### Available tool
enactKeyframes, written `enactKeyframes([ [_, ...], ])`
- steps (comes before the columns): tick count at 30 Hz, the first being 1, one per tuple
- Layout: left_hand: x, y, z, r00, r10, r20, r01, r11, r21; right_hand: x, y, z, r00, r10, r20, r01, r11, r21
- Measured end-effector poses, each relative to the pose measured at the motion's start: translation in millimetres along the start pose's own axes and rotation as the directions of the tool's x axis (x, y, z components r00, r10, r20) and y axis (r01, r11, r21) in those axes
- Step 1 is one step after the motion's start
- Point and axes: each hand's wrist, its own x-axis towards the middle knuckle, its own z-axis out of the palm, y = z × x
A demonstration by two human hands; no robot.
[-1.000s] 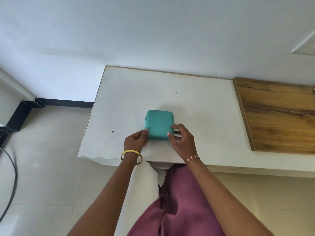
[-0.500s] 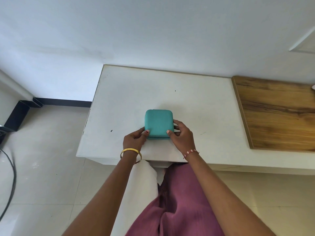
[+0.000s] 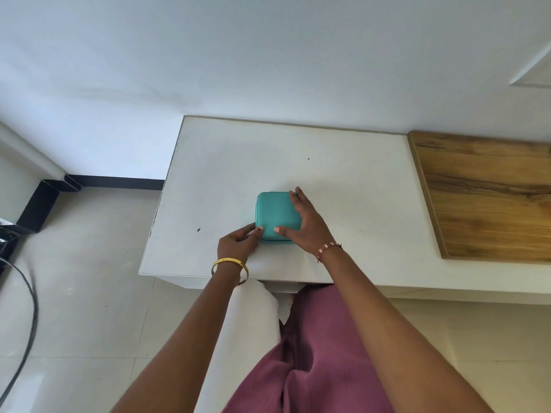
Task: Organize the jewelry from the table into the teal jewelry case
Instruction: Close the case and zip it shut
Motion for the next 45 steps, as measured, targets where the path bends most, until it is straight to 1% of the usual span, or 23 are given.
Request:
enactKeyframes([
  [5,7,9,2,1.0,-0.023,0.008,0.023,0.999,-0.025,-1,6,0,1.0,0.007,-0.017,-0.006,0.997,0.076],
  [6,11,12,4,1.0,-0.007,0.002,0.007,1.0,-0.007,-1,6,0,1.0,0.009,-0.022,-0.007,0.996,0.084],
  [9,28,22,9,0.995,0.103,0.002,-0.103,0.987,0.125,0,7,-1,0.999,0.008,-0.032,-0.005,0.996,0.088],
  [13,44,36,16,0.987,0.153,0.048,-0.159,0.967,0.2,2,8,0,0.999,0.001,-0.04,0.002,0.997,0.082],
  [15,51,40,19,0.982,0.173,0.076,-0.187,0.946,0.263,2,9,0,0.999,-0.004,-0.045,0.007,0.996,0.085],
  [19,61,49,24,0.961,0.215,0.173,-0.268,0.874,0.406,2,12,1,0.999,-0.019,-0.048,0.024,0.994,0.104],
  [21,63,54,26,0.946,0.226,0.234,-0.315,0.814,0.488,3,14,1,0.999,-0.022,-0.045,0.027,0.994,0.11],
  [24,68,60,25,0.938,0.199,0.284,-0.334,0.741,0.583,3,15,2,0.999,-0.02,-0.041,0.025,0.992,0.123],
  [26,71,61,23,0.939,0.198,0.281,-0.337,0.692,0.638,3,15,1,0.999,-0.025,-0.038,0.03,0.992,0.121],
  [28,73,60,20,0.939,0.238,0.248,-0.344,0.624,0.702,3,15,1,0.999,-0.028,-0.034,0.032,0.992,0.12],
  [30,72,58,18,0.935,0.29,0.204,-0.344,0.602,0.72,3,15,1,0.999,-0.024,-0.029,0.028,0.992,0.123],
  [32,72,56,17,0.92,0.344,0.186,-0.364,0.577,0.731,3,15,1,0.999,-0.023,-0.028,0.026,0.993,0.112],
  [35,69,49,16,0.892,0.415,0.179,-0.384,0.485,0.786,3,14,2,1.0,-0.016,-0.024,0.018,0.997,0.081],
  [37,66,43,14,0.878,0.447,0.17,-0.385,0.449,0.806,3,12,2,1.0,-0.016,-0.01,0.017,0.998,0.064],
  [40,61,37,9,0.88,0.442,0.173,-0.367,0.403,0.838,3,11,2,1.0,-0.009,0.003,0.008,0.999,0.047],
  [45,36,20,1,0.885,0.397,0.244,-0.394,0.357,0.847,2,8,1,1.0,0.011,0.013,-0.012,0.999,0.031],
])
